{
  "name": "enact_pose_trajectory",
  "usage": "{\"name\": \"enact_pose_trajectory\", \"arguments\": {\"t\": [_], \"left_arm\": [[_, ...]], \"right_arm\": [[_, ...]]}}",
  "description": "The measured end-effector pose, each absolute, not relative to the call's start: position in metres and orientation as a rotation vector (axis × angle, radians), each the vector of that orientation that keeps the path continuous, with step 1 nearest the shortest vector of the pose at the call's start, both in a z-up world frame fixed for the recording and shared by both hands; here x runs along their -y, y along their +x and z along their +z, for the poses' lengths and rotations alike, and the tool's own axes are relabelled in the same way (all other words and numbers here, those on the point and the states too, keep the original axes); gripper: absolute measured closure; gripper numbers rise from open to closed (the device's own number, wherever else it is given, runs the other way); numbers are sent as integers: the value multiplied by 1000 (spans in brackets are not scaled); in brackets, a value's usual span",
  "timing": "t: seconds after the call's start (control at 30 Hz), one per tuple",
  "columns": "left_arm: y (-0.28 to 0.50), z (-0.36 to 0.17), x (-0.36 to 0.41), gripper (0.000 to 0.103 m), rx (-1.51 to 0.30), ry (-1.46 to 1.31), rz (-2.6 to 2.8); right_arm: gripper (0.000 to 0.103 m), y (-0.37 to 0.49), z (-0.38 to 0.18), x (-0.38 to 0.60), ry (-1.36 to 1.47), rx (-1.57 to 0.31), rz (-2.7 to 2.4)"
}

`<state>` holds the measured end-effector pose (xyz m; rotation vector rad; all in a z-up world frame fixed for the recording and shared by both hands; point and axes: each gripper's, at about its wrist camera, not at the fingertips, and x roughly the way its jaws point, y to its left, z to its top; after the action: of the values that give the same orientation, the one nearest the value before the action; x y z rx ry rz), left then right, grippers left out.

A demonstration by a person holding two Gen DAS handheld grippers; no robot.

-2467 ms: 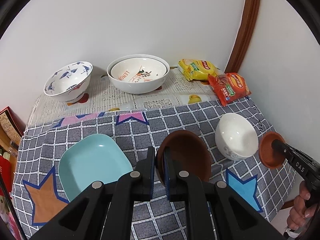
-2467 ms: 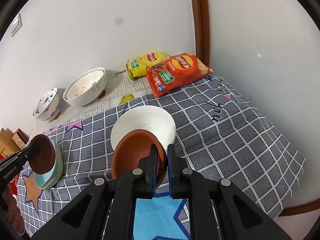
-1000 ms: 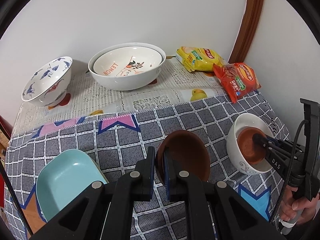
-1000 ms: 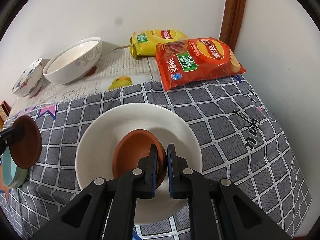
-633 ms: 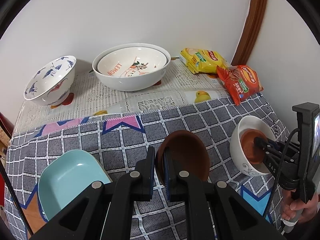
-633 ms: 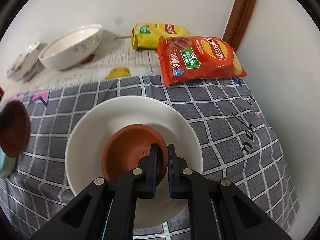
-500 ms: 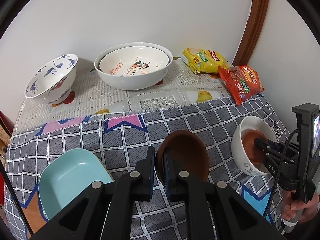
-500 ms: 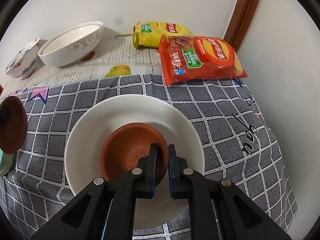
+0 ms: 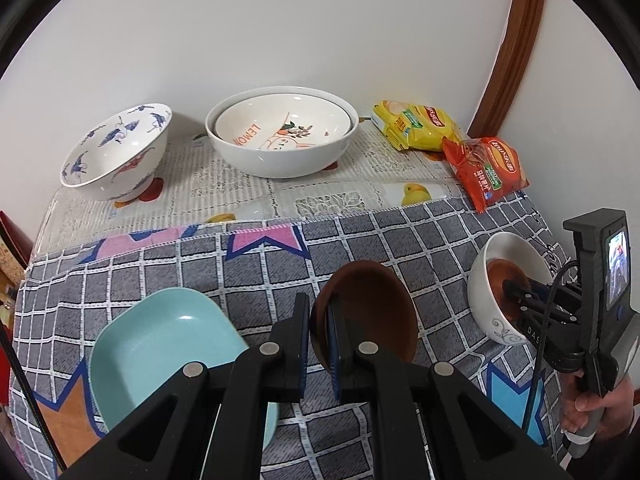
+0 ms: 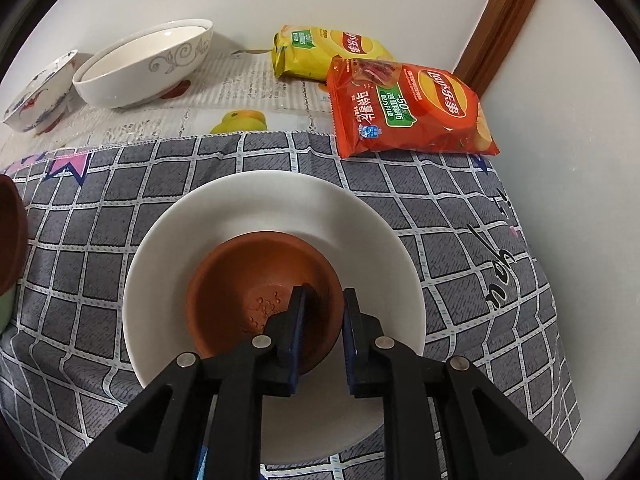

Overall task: Organize plates and bowls
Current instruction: 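Lower the right gripper's brown bowl into the white bowl and open it while the left gripper holds its bowl, then lower the left gripper's brown bowl into the white bowl and open the left gripper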

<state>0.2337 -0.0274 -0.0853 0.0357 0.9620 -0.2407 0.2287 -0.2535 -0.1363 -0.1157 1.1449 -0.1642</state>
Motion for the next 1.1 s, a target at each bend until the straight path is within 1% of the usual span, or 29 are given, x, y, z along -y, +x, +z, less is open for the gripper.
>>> {"name": "enact_pose_trajectory", "arguments": {"t": [0.37,0.47,0.6,0.93,1.1], "left_arm": [[221,-70,17,94,-940,33,-223],[216,-65,16,94,-934,38,-218],[211,-59,21,94,-925,47,-219],[198,-56,64,94,-933,72,-283],[197,-57,94,94,-937,105,-312]], "right_arm": [[86,225,-135,254,-118,-1128,-152],[84,223,-133,253,-109,-1117,-144],[78,218,-126,255,-78,-1103,-135],[78,176,-89,268,5,-1006,-75],[76,148,-68,297,89,-949,-60]]}}
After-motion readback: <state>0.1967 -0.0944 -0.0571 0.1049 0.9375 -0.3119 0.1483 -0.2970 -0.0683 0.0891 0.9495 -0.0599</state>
